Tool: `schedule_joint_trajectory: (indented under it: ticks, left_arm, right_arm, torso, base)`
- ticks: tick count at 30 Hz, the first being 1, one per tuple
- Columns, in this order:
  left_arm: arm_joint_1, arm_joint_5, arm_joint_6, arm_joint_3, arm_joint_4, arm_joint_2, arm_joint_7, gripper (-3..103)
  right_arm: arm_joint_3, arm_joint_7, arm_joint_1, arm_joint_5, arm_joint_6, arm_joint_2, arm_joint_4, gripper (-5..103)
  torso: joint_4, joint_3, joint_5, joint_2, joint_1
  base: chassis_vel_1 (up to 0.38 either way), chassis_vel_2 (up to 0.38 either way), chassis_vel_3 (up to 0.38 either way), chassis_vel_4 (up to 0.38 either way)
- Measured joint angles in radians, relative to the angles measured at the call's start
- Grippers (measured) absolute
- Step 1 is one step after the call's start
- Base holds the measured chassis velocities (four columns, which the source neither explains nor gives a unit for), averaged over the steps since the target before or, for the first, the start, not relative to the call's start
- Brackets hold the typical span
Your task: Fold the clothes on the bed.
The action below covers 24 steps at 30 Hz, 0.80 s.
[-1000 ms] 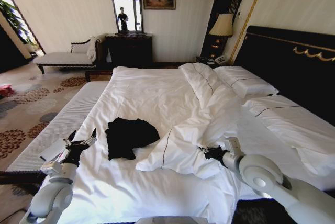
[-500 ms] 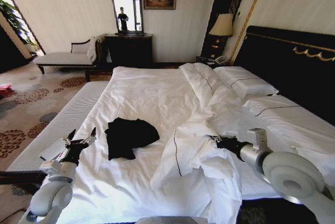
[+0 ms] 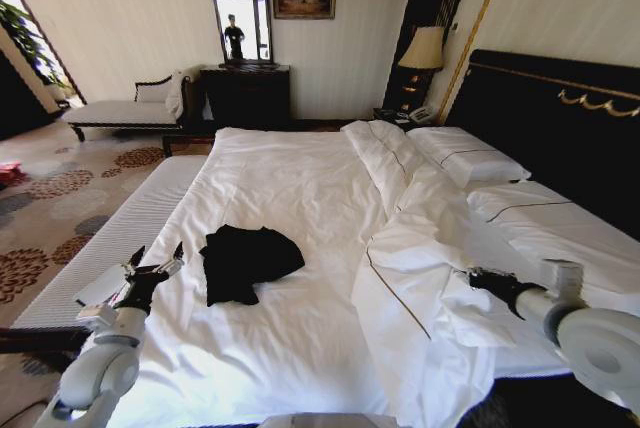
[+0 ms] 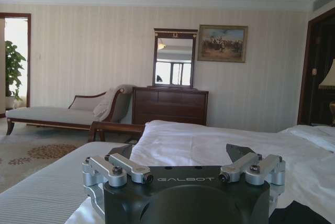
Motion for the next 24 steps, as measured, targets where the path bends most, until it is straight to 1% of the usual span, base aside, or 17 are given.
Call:
schedule_joint_trajectory:
  ticks: [2, 4, 7, 11, 12, 15, 17, 22, 24]
  left_arm:
    - [0.001, -0.001, -0.001, -0.002, 0.000, -0.001, 0.000, 100]
    - [0.006, -0.001, -0.005, -0.006, 0.003, -0.005, 0.002, 100]
    - [0.009, 0.000, -0.007, -0.006, 0.005, -0.008, 0.003, 100]
    - [0.008, 0.003, -0.009, -0.006, 0.012, -0.014, 0.004, 100]
    - [0.008, 0.003, -0.009, -0.006, 0.012, -0.014, 0.004, 100]
    - [0.004, 0.006, -0.010, -0.005, 0.016, -0.016, 0.004, 100]
    - [0.002, 0.007, -0.010, -0.005, 0.016, -0.017, 0.003, 100]
    - [-0.001, 0.010, -0.010, -0.004, 0.018, -0.019, 0.003, 100]
    - [0.007, 0.013, -0.011, -0.007, 0.019, -0.026, 0.003, 100]
  right_arm:
    - [0.016, -0.005, -0.006, -0.005, 0.004, 0.000, -0.014, 2]
    - [0.046, -0.021, -0.025, -0.040, 0.018, 0.005, -0.041, 2]
    - [0.070, -0.028, -0.044, -0.058, 0.027, 0.013, -0.060, 2]
    - [0.123, -0.043, -0.105, -0.095, 0.061, 0.053, -0.108, 2]
    - [0.123, -0.043, -0.105, -0.095, 0.061, 0.053, -0.108, 2]
    - [0.135, -0.061, -0.121, -0.159, 0.091, 0.090, -0.148, 2]
    - [0.139, -0.063, -0.123, -0.179, 0.106, 0.109, -0.172, 2]
    - [0.164, -0.067, -0.136, -0.193, 0.130, 0.142, -0.209, 2]
    - [0.175, -0.079, -0.140, -0.215, 0.153, 0.160, -0.236, 2]
  torso:
    - [-0.0001, 0.000, 0.0000, 0.000, 0.000]
    - [0.0000, 0.000, 0.0001, 0.000, 0.000]
    - [0.0001, 0.000, 0.0001, 0.000, 0.000]
    - [-0.0003, 0.000, 0.0000, 0.000, 0.000]
    - [-0.0003, 0.000, 0.0000, 0.000, 0.000]
    - [-0.0003, 0.000, 0.0000, 0.000, 0.000]
    - [-0.0002, 0.000, 0.0001, 0.000, 0.000]
    - [-0.0003, 0.000, 0.0001, 0.000, 0.000]
    - [-0.0004, 0.000, 0.0000, 0.000, 0.000]
  base:
    - [0.000, 0.000, 0.000, 0.000]
    - [0.000, 0.000, 0.000, 0.000]
    - [0.000, 0.000, 0.000, 0.000]
    - [0.000, 0.000, 0.000, 0.000]
    - [0.000, 0.000, 0.000, 0.000]
    - [0.000, 0.000, 0.000, 0.000]
    - [0.000, 0.000, 0.000, 0.000]
    - [0.000, 0.000, 0.000, 0.000]
    - [0.000, 0.000, 0.000, 0.000]
